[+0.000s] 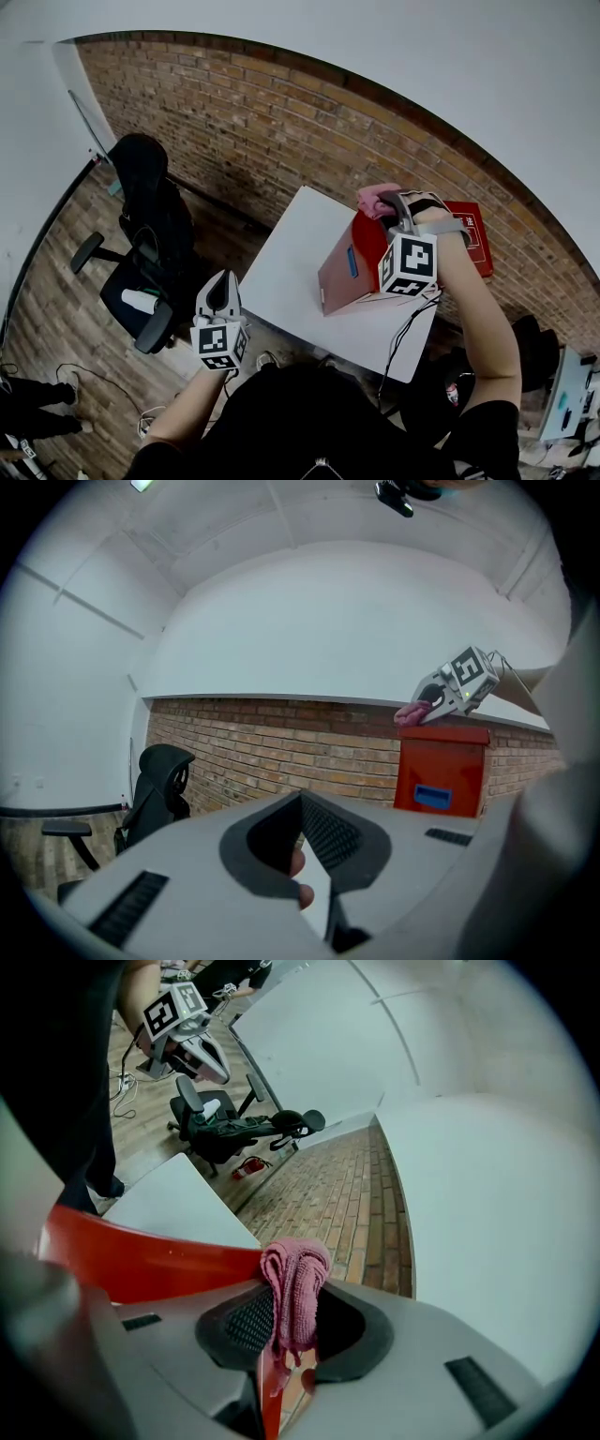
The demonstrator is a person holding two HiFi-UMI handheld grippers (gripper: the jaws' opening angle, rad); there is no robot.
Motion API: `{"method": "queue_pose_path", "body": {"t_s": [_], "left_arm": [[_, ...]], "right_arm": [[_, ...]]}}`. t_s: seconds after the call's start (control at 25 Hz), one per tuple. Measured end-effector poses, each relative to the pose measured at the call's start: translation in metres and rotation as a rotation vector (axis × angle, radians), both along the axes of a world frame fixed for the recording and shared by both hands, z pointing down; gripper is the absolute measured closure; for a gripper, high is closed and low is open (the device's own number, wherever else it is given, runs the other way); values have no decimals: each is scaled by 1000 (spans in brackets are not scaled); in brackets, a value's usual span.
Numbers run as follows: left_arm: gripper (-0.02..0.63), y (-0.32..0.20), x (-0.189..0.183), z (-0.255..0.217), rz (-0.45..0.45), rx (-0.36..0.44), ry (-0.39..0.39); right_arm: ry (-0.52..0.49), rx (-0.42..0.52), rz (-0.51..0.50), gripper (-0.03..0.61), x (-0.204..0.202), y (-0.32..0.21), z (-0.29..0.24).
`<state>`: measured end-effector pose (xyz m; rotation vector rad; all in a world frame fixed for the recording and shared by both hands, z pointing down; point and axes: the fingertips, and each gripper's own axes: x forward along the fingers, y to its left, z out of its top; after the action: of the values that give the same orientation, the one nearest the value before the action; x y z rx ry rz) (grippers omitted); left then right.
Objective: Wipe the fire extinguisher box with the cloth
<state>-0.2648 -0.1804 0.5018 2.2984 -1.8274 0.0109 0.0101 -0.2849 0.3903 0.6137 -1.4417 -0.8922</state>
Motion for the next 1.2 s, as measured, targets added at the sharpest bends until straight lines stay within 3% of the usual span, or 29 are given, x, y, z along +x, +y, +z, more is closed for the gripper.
{"method": "queue_pose_path", "body": {"t_s": [0.2,0.32,0.4,0.52,0.72,0.96,1.2], "left_arm": [[584,3,-11,-1,12,5,8],[584,4,-13,-2,32,8,14],[584,5,-9,-4,56,15,19],[584,4,5,-15,100,41,27],[584,9,46,-41,191,91,43],[584,33,101,-58,303,120,25],[584,74,146,-70,386,135,5]], "right_arm": [[37,29,9,472,-11,3,1],[-19,60,63,472,-9,0,-2],[-117,115,130,472,-4,1,-11],[-352,217,248,472,10,11,-36],[-720,271,382,472,43,56,-68],[-974,298,427,472,77,126,-76],[-1134,291,464,472,103,198,-62]]}}
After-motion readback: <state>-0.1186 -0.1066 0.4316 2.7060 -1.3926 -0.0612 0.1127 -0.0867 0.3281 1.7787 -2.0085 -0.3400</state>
